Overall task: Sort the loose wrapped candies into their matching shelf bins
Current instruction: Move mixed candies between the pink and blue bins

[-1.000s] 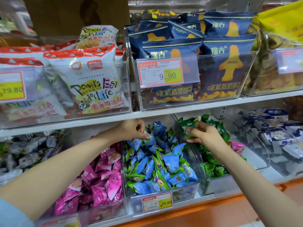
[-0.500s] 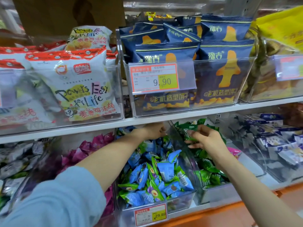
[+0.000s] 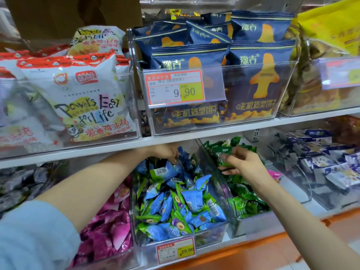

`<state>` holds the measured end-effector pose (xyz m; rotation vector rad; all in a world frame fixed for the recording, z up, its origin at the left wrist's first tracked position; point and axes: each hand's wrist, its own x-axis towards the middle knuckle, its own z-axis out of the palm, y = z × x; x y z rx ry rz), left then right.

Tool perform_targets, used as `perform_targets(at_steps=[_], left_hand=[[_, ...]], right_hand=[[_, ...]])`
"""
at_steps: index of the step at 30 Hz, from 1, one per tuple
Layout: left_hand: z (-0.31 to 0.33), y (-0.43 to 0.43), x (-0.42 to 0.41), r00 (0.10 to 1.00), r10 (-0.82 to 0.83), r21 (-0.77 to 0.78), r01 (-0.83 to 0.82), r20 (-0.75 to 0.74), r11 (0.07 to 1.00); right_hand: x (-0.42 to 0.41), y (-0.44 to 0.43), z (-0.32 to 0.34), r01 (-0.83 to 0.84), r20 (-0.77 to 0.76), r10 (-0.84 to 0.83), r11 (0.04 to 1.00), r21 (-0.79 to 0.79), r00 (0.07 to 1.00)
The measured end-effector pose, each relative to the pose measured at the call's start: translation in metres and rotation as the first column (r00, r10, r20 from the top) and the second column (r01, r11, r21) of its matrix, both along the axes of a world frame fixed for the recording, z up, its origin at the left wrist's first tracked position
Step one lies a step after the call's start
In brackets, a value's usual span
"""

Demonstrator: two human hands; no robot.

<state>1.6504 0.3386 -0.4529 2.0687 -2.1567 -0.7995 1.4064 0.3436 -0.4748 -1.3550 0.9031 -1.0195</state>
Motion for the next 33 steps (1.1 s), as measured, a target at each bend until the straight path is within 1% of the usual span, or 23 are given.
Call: perform_targets(at_steps=[2,6,7,9,11,12,15,17,19,21,24,26,27,31,33], left_hand=[[-0.003,0.003,0.001,0.998,-0.005,-0.046,0.008,0.065,0.999],[-0.015,0.003,-0.006,0.981,0.035,-0.262,0.016,0.19,0.965],[-0.016,0.001,-0.009,0.983,0.045,-0.287,0.009,0.179,0.958],[-0.017,-0.002,-0.017,0.995,0.039,-0.307,-0.008,0.096,0.952],[-0.019,-0.006,-0.023,0.998,0.027,-0.286,-0.01,0.057,0.958],[-0.021,-0.009,-0.024,0.997,0.018,-0.252,0.002,0.077,0.968],[-0.025,-0.017,-0.023,0.967,-0.047,-0.105,0.076,0.25,0.992],[-0.021,-0.02,-0.019,0.95,-0.095,-0.049,0.114,0.298,0.992],[-0.016,-0.02,-0.016,0.944,-0.116,-0.004,0.123,0.308,0.992],[-0.011,-0.017,-0.012,0.937,-0.13,0.03,0.127,0.325,0.991],[-0.009,-0.01,-0.006,0.886,-0.19,0.09,0.167,0.423,0.982],[-0.008,-0.004,-0.002,0.852,-0.219,0.103,0.193,0.475,0.976],[-0.008,-0.001,0.0,0.842,-0.227,0.097,0.206,0.49,0.974],[-0.003,0.011,0.003,0.82,-0.243,0.072,0.241,0.518,0.968],[-0.001,0.015,0.007,0.827,-0.238,0.065,0.239,0.51,0.969]], right_hand=[[0.0,0.003,0.002,-0.006,0.007,0.006,1.0,0.002,1.0],[0.0,0.006,0.004,-0.009,-0.003,0.009,1.0,-0.014,1.0],[-0.001,0.006,0.003,-0.005,-0.007,0.005,1.0,-0.022,1.0],[-0.001,0.004,0.003,-0.003,-0.006,0.003,1.0,-0.028,1.0],[-0.002,0.002,0.002,0.003,-0.005,-0.003,1.0,-0.026,1.0],[-0.002,0.001,0.001,0.006,-0.002,-0.006,1.0,-0.024,1.0],[-0.001,0.0,0.0,0.01,-0.011,-0.01,1.0,-0.025,1.0],[0.0,-0.001,-0.001,0.008,-0.02,-0.008,1.0,-0.028,1.0],[0.001,-0.001,-0.002,0.001,-0.029,-0.003,0.998,-0.057,1.0],[0.001,-0.002,-0.005,-0.007,-0.091,-0.004,0.992,-0.124,0.996],[0.002,0.005,-0.004,-0.069,-0.246,0.013,0.973,-0.221,0.969],[0.005,0.01,-0.004,-0.098,-0.34,-0.002,0.956,-0.277,0.941],[0.006,0.01,-0.005,-0.09,-0.362,-0.026,0.949,-0.301,0.932],[0.006,0.012,-0.003,-0.092,-0.419,-0.076,0.926,-0.366,0.905],[0.006,0.013,-0.002,-0.1,-0.429,-0.083,0.917,-0.386,0.899]])
